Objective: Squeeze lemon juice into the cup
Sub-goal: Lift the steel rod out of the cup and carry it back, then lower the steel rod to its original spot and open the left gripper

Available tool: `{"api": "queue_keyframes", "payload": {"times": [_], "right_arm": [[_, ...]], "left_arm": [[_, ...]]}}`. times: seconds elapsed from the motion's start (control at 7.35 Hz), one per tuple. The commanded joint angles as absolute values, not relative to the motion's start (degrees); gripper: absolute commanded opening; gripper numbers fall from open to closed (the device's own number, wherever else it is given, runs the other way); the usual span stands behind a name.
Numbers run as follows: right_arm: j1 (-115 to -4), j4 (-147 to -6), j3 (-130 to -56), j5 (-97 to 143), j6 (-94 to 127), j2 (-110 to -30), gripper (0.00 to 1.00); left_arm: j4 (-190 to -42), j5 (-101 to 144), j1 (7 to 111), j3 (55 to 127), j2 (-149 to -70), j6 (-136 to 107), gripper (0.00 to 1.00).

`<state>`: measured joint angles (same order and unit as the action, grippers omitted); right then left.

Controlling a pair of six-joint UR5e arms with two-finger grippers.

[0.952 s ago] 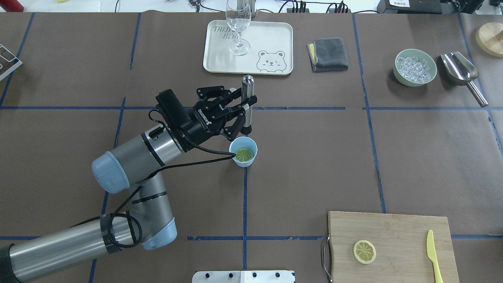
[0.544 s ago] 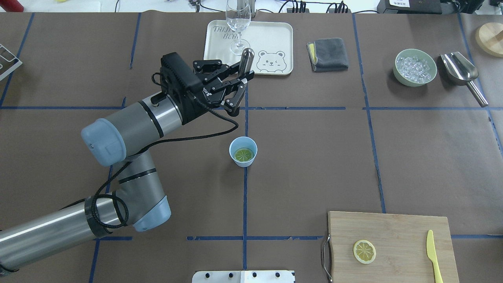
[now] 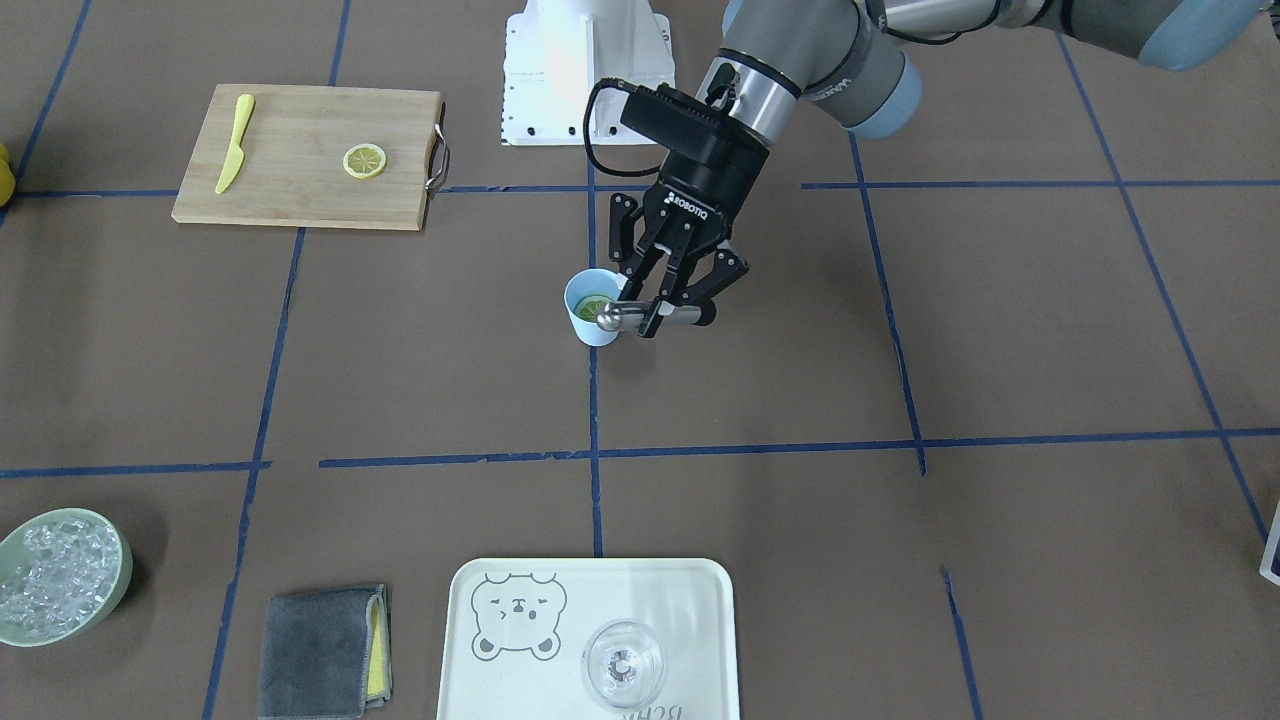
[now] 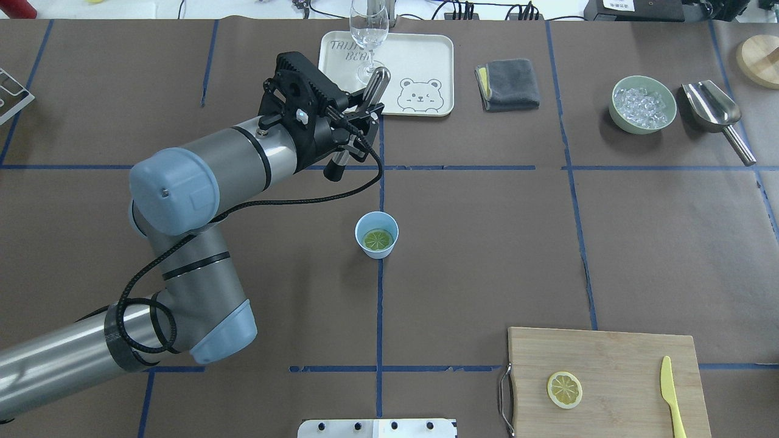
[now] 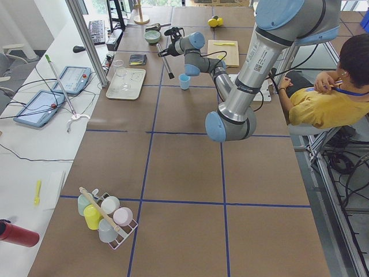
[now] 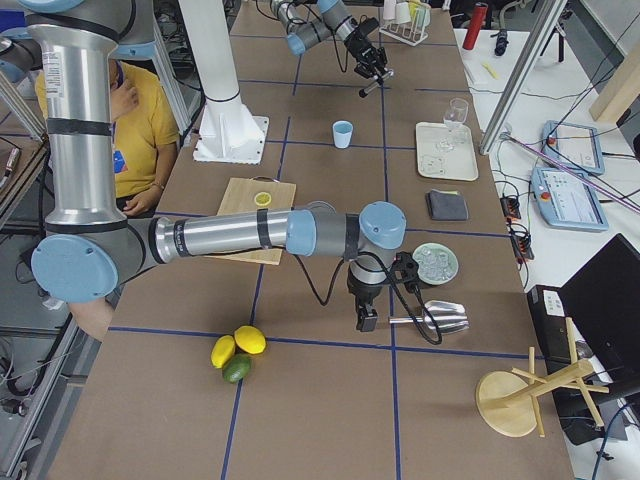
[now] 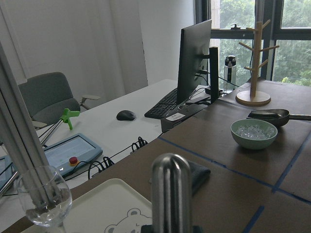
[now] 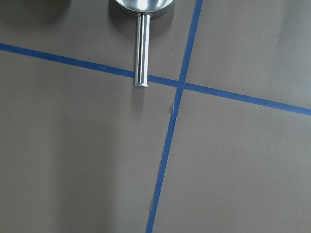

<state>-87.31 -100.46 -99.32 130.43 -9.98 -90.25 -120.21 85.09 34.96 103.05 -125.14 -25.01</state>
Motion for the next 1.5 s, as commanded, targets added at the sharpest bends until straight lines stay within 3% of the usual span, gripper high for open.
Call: {"api": "queue_keyframes", "payload": {"times": [0.0, 0.41, 0.82, 1.36], "right_arm": [[-87.5, -100.5, -99.4, 130.4, -10.0, -90.4, 1.00], [-87.6, -100.5, -99.2, 130.4, -10.0, -90.4, 1.00], [-87.7, -100.5, -99.2, 130.3, -10.1, -90.4, 1.00], [-87.7, -100.4, -99.2, 130.3, -10.1, -90.3, 1.00]], "left_arm": [[-98.1, 102.5, 45.3, 106.9, -124.4, -25.2, 0.00], [-93.4, 103.0, 45.6, 107.9, -114.7, -46.0, 0.00], [-94.1, 102.9, 45.7, 107.6, -105.3, -50.5, 0.00], [-94.2, 102.9, 45.3, 99.2, -104.9, -50.5, 0.00]]}}
